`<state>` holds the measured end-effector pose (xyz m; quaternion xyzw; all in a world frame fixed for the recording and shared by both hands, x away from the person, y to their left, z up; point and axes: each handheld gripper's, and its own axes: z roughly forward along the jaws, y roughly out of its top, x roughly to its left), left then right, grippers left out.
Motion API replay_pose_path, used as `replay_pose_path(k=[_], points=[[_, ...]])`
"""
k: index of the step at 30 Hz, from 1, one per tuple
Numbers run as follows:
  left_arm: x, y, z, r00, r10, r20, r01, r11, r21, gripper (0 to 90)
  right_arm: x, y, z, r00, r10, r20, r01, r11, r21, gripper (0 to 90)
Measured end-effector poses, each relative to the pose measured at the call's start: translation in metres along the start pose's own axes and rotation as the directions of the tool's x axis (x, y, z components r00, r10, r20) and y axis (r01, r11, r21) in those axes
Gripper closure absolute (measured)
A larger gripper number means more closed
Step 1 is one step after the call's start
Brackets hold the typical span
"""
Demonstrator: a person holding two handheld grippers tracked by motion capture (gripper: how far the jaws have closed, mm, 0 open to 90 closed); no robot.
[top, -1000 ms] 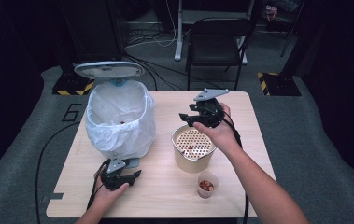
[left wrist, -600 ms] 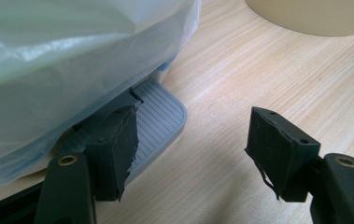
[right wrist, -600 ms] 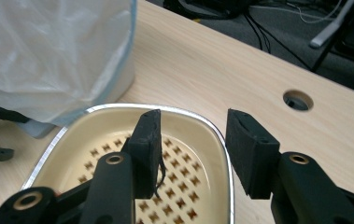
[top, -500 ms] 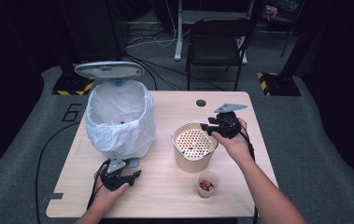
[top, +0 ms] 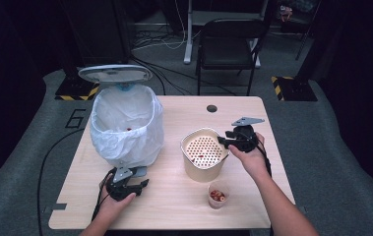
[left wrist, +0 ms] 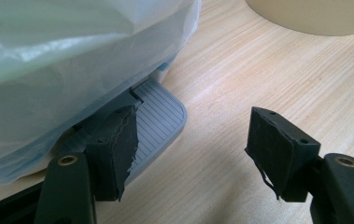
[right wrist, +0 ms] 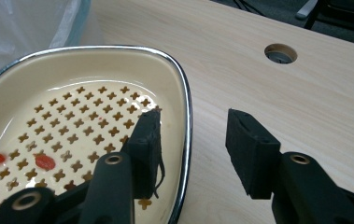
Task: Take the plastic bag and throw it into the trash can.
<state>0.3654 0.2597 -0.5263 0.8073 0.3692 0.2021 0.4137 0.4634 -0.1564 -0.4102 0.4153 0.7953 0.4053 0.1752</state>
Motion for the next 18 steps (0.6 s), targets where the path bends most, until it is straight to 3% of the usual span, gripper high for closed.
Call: replay_pose_path(k=[5, 8, 9, 12, 18], points=[[0.0000, 0.0000, 0.0000, 1.0000, 0.001, 0.000, -0.001, 1.0000, 0.000, 33.5, -0.0019, -0.0060, 0.0039, 1.0000, 0.007, -0.006, -0.006, 1.000, 0.020, 62.8], [-0.0002, -0.0001, 0.0000, 1.0000, -0.002, 0.000, 0.002, 1.0000, 0.001, 33.5, -0.0032, -0.0095, 0.0056, 0.9991, 0.027, -0.032, -0.027, 0.999, 0.023, 70.7], [0.0000, 0.0000, 0.0000, 1.0000, 0.001, 0.000, -0.001, 1.0000, 0.000, 33.6, -0.0020, -0.0100, 0.0060, 0.9983, 0.027, -0.051, -0.026, 0.999, 0.021, 77.3], [0.0000, 0.0000, 0.0001, 1.0000, 0.002, 0.000, -0.002, 1.0000, 0.000, 33.5, 0.0016, -0.0097, 0.0074, 0.9988, 0.015, -0.048, -0.014, 1.000, 0.026, 79.6], [-0.0001, 0.0000, 0.0001, 1.0000, 0.002, -0.001, -0.002, 1.0000, 0.000, 33.6, 0.0050, -0.0084, 0.0107, 0.9954, 0.032, -0.091, -0.030, 0.999, 0.025, 81.4]])
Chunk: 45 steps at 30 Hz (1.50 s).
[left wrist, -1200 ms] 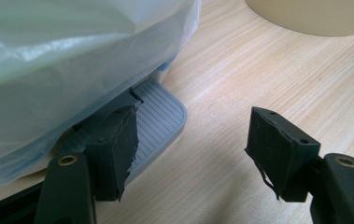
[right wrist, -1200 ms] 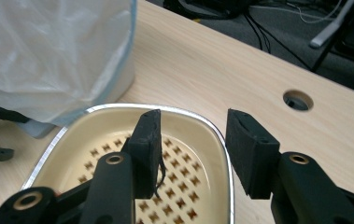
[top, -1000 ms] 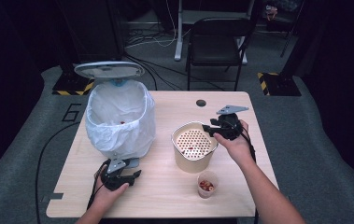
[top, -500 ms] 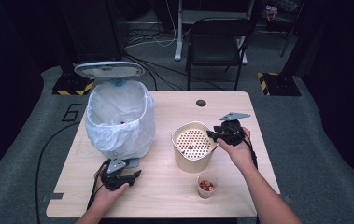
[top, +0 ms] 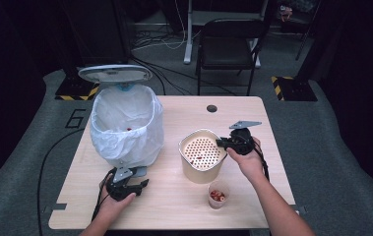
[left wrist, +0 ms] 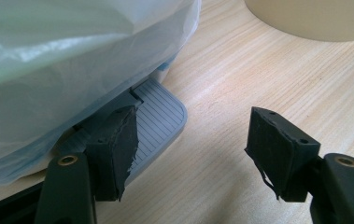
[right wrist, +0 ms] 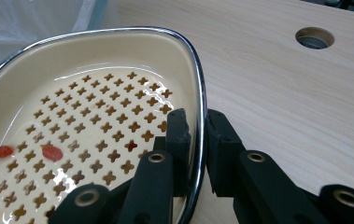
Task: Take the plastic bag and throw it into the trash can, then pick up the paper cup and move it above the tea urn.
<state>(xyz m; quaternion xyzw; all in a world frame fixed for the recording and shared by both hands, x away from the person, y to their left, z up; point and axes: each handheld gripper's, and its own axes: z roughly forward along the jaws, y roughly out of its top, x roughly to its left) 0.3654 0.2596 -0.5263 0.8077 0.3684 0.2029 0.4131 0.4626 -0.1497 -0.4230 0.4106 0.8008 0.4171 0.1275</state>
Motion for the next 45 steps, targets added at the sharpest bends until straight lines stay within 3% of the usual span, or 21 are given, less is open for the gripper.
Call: replay_pose_path(k=[4, 11, 13, 18, 24, 33, 36, 45], points=[[0.000, 0.000, 0.000, 1.0000, -0.001, 0.003, 0.001, 1.0000, 0.001, 33.6, 0.010, 0.002, 0.004, 0.9987, -0.029, -0.043, 0.029, 1.000, 0.008, 82.6], [0.001, 0.000, 0.000, 1.0000, -0.002, 0.003, 0.002, 1.0000, -0.002, 33.6, 0.022, 0.003, 0.006, 0.9953, -0.059, -0.076, 0.061, 0.998, 0.021, 81.1], [0.000, 0.000, 0.000, 1.0000, -0.001, 0.003, 0.001, 1.0000, 0.001, 33.6, 0.025, 0.004, 0.004, 0.9952, -0.058, -0.079, 0.058, 0.998, 0.003, 69.5], [0.000, 0.000, 0.000, 1.0000, -0.001, 0.002, 0.001, 1.0000, 0.001, 33.6, 0.029, 0.007, -0.009, 0.9968, -0.049, -0.064, 0.046, 0.998, -0.043, 53.5], [0.000, 0.000, 0.000, 1.0000, -0.002, 0.003, 0.002, 1.0000, 0.001, 33.6, 0.029, 0.001, -0.030, 0.9983, -0.032, -0.050, 0.028, 0.997, -0.070, 41.5], [0.001, 0.000, 0.000, 1.0000, -0.003, 0.003, 0.003, 1.0000, -0.003, 33.6, 0.026, -0.022, -0.064, 0.9989, -0.019, -0.043, 0.014, 0.994, -0.105, 29.9], [0.001, 0.000, 0.000, 1.0000, -0.004, 0.003, 0.004, 1.0000, -0.003, 33.6, 0.026, -0.039, -0.079, 0.9988, -0.017, -0.046, 0.011, 0.993, -0.121, 24.4], [0.001, 0.001, 0.000, 1.0000, -0.005, 0.001, 0.005, 1.0000, 0.001, 33.6, 0.035, -0.068, -0.084, 0.9970, -0.042, -0.065, 0.035, 0.993, -0.112, 20.4]])
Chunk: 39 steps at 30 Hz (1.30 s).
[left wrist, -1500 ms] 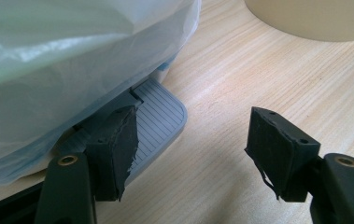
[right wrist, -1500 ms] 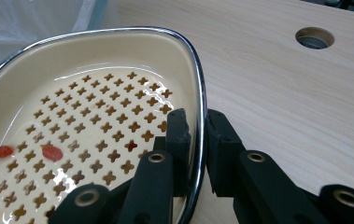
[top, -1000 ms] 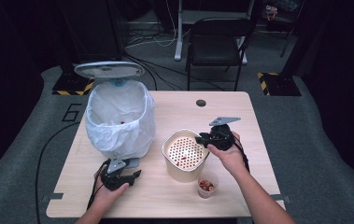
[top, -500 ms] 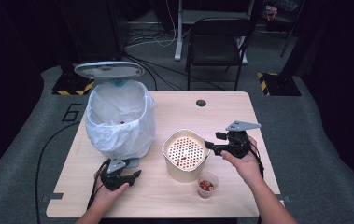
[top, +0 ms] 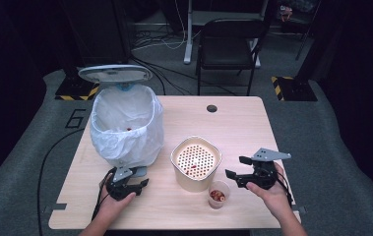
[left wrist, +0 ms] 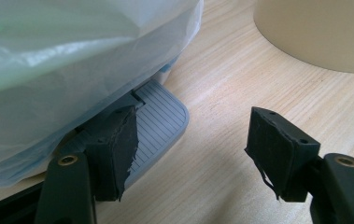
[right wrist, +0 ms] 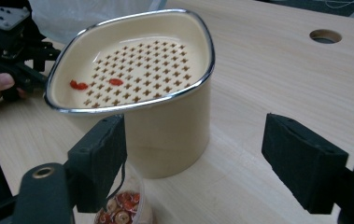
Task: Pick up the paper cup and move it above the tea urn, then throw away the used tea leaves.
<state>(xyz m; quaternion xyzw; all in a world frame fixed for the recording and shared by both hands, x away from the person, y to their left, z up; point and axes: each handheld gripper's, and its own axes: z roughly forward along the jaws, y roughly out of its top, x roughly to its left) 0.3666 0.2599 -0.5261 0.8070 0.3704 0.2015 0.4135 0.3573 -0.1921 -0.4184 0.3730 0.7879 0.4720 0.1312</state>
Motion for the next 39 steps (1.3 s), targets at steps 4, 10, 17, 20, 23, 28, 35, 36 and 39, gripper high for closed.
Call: replay_pose_path(k=[4, 10, 17, 20, 23, 28, 35, 36, 39], points=[[-0.001, 0.000, 0.000, 1.0000, 0.001, -0.005, -0.001, 1.0000, -0.005, 33.6, 0.006, -0.008, 0.003, 0.9997, -0.009, -0.023, 0.009, 1.000, 0.003, 16.5], [0.000, 0.000, 0.000, 1.0000, -0.001, 0.001, 0.001, 1.0000, 0.000, 33.6, 0.023, -0.019, 0.010, 0.9957, -0.031, -0.087, 0.032, 0.999, 0.005, 11.6], [0.000, 0.000, 0.000, 1.0000, 0.001, 0.000, -0.001, 1.0000, 0.000, 33.6, 0.039, -0.030, 0.019, 0.9895, -0.056, -0.133, 0.061, 0.998, 0.032, 6.5], [0.000, 0.000, 0.000, 1.0000, 0.000, 0.000, 0.000, 1.0000, 0.000, 33.6, 0.042, -0.033, 0.022, 0.9881, -0.073, -0.135, 0.080, 0.996, 0.045, 5.2], [0.000, 0.000, 0.000, 1.0000, -0.002, 0.001, 0.002, 1.0000, 0.000, 33.6, 0.045, -0.037, 0.026, 0.9872, -0.076, -0.140, 0.084, 0.995, 0.053, 5.5], [0.000, 0.000, 0.000, 1.0000, -0.002, 0.001, 0.002, 1.0000, 0.000, 33.6, 0.047, -0.042, 0.030, 0.9860, -0.086, -0.143, 0.096, 0.993, 0.070, 9.4], [0.000, 0.000, 0.000, 1.0000, -0.002, 0.002, 0.002, 1.0000, 0.000, 33.6, 0.049, -0.052, 0.038, 0.9858, -0.101, -0.134, 0.114, 0.990, 0.088, 14.1], [0.000, 0.000, 0.000, 1.0000, -0.002, 0.003, 0.002, 1.0000, 0.001, 33.6, 0.049, -0.053, 0.039, 0.9850, -0.106, -0.136, 0.120, 0.988, 0.094, 14.1], [0.000, 0.000, 0.000, 1.0000, -0.001, 0.002, 0.001, 1.0000, 0.000, 33.6, 0.049, -0.057, 0.041, 0.9858, -0.102, -0.133, 0.116, 0.988, 0.100, 14.6]])
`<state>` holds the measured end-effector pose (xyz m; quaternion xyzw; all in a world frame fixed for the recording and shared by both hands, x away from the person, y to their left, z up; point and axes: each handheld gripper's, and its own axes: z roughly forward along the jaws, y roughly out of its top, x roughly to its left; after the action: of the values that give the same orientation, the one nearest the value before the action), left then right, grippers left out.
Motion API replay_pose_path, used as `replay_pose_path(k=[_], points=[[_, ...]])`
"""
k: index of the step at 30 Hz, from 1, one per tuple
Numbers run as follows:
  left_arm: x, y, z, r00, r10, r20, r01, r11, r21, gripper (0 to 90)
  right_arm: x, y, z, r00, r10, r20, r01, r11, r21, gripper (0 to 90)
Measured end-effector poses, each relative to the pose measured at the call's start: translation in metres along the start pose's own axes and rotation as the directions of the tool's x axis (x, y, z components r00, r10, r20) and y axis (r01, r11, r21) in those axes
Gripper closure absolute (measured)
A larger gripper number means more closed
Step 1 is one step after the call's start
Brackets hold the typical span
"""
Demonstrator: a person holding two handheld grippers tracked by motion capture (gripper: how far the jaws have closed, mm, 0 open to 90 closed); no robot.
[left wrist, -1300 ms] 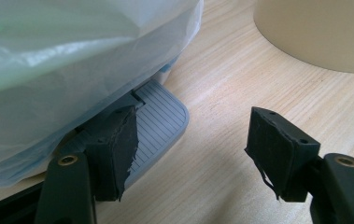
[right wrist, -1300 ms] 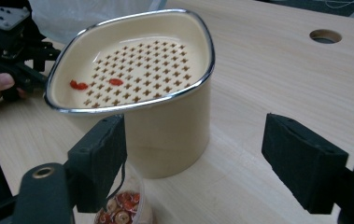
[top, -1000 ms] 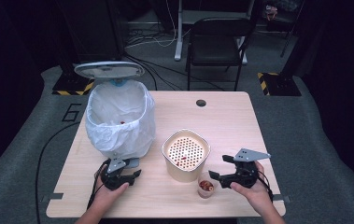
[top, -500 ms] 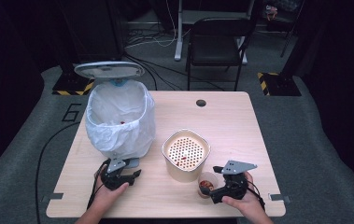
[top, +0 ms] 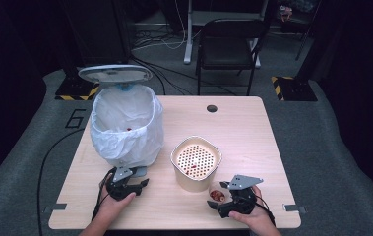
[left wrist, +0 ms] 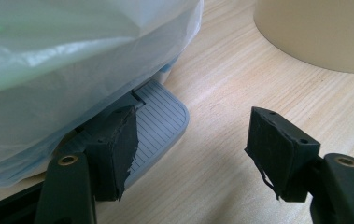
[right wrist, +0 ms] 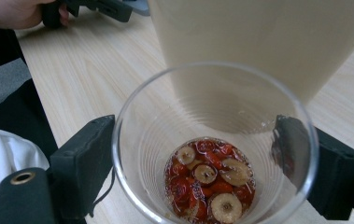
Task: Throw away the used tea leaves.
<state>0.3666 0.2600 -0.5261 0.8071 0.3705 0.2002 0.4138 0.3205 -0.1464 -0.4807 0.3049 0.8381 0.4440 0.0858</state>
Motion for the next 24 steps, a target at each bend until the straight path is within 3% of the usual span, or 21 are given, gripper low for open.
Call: replay_pose_path(k=[13, 24], points=[[-0.0001, 0.0000, 0.0001, 1.0000, 0.000, -0.001, 0.000, 1.0000, 0.000, 33.6, -0.0030, -0.0068, 0.0075, 1.0000, 0.003, 0.001, -0.003, 1.000, 0.011, 26.0], [-0.0002, 0.0000, 0.0001, 1.0000, 0.001, -0.003, -0.001, 1.0000, -0.001, 33.6, -0.0048, -0.0045, 0.0056, 0.9994, -0.035, -0.001, 0.035, 0.999, 0.022, 38.0]])
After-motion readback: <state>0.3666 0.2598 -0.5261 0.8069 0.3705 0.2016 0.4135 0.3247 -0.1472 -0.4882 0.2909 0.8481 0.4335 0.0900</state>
